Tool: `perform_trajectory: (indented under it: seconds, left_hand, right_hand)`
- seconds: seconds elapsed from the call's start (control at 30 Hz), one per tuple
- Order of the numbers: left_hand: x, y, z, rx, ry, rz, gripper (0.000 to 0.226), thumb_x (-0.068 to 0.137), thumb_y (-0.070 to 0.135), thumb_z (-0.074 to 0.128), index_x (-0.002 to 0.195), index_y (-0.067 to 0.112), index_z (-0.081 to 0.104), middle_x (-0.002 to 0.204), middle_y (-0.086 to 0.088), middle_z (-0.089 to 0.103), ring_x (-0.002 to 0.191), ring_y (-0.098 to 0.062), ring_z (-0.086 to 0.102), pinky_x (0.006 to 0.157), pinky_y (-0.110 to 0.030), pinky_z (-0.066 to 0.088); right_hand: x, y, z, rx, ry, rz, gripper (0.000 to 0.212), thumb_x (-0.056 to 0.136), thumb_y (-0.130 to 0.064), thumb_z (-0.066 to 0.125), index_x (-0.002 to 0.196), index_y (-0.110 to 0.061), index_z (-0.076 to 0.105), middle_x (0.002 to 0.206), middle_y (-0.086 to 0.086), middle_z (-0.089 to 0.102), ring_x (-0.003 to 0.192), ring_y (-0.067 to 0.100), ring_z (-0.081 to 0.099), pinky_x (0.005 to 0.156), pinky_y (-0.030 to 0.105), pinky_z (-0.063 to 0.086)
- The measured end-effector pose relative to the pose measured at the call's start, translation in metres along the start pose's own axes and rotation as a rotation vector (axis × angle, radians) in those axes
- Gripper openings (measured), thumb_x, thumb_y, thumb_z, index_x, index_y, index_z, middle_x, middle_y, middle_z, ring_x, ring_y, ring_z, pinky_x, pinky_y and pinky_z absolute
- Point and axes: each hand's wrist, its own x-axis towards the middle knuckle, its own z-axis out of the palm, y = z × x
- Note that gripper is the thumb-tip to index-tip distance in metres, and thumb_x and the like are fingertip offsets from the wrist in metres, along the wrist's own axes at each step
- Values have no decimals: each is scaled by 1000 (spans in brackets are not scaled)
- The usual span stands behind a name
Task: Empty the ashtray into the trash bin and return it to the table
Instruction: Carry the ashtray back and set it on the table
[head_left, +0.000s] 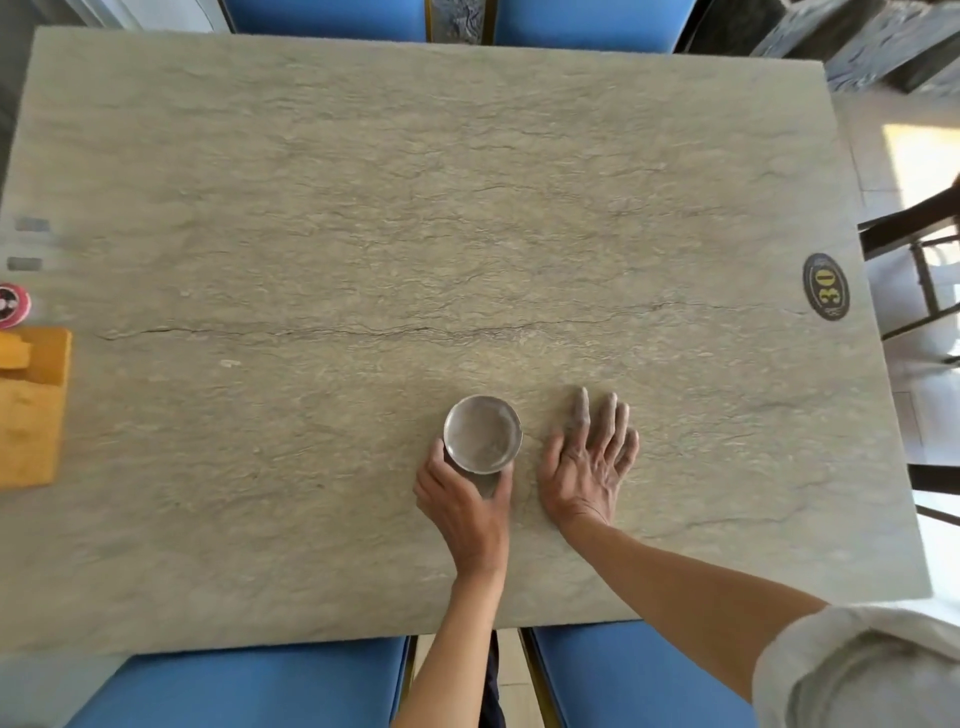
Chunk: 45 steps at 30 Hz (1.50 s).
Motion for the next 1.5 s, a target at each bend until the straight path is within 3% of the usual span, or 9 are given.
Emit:
perform_trajectory:
  seconds: [0.33, 0.7, 1.5]
  left_hand:
    - [58, 14, 12, -24, 33, 81, 88, 69, 54, 80, 134, 6, 45, 127, -11, 50, 119, -32, 46, 99, -44, 37]
    - [95, 22, 20, -51, 65, 143, 94, 65, 62, 79, 134, 8, 45, 127, -8, 50, 119, -28, 46, 102, -37, 31]
    - [161, 56, 38, -37, 102, 86, 93, 62, 66, 74, 134, 13, 47, 127, -9, 50, 119, -30, 45, 97, -48, 37]
  right_hand:
    - [-1, 0, -2, 5, -11, -4, 65, 107, -45, 22, 166, -36, -3, 177, 3, -9, 161, 22, -18, 130, 53, -7]
    - [25, -7, -5, 3, -1, -113, 62, 108, -38, 20, 166, -36, -2, 177, 0, -10, 162, 20, -16, 130, 55, -5]
    - [32, -9, -4, 12, 52, -105, 63, 106, -36, 27, 166, -37, 7, 177, 2, -1, 163, 21, -10, 130, 55, -2]
